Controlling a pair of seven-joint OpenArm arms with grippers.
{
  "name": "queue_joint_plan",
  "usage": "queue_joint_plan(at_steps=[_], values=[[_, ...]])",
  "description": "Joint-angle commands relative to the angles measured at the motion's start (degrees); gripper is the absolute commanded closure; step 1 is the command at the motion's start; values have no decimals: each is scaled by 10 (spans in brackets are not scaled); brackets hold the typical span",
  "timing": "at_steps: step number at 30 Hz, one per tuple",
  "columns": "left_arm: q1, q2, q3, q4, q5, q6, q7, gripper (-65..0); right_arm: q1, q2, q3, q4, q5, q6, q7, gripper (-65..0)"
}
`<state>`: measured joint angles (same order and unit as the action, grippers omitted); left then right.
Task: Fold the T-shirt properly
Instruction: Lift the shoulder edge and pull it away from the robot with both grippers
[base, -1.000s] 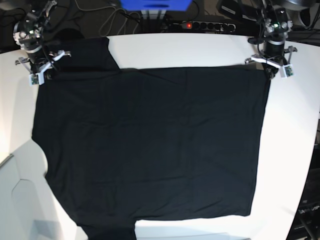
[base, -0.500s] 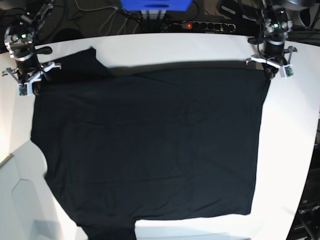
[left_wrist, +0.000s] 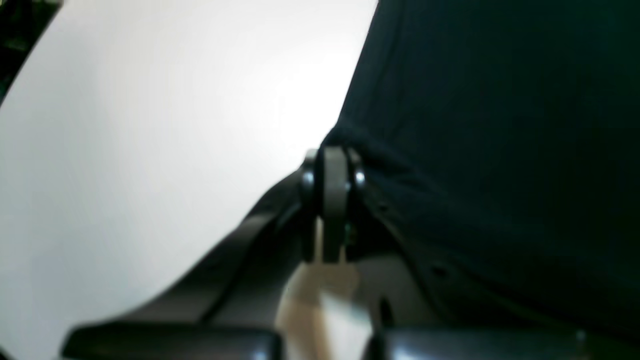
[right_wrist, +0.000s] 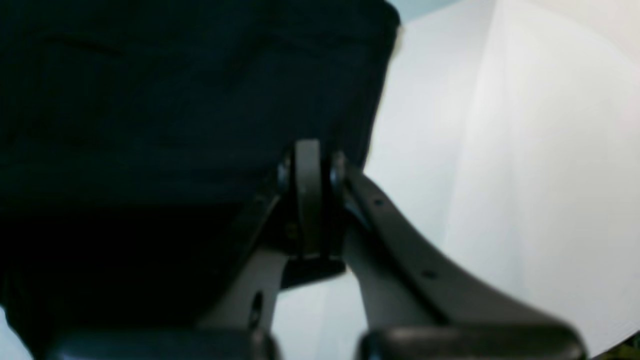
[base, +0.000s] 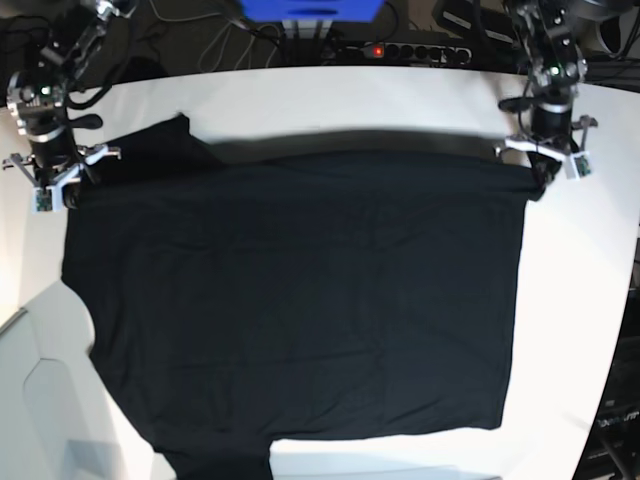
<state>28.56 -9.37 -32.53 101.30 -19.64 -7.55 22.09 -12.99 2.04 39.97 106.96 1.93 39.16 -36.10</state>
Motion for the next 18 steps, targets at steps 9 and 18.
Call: queue_joint_plan(at_steps=[9, 18], values=[[-81, -5, 0, 7, -1, 4, -14, -1, 112, 24, -45, -30, 4, 8, -32, 0], [-183, -6, 1, -47, -1, 5, -14, -1, 227, 68, -108, -175, 4, 8, -25, 0]])
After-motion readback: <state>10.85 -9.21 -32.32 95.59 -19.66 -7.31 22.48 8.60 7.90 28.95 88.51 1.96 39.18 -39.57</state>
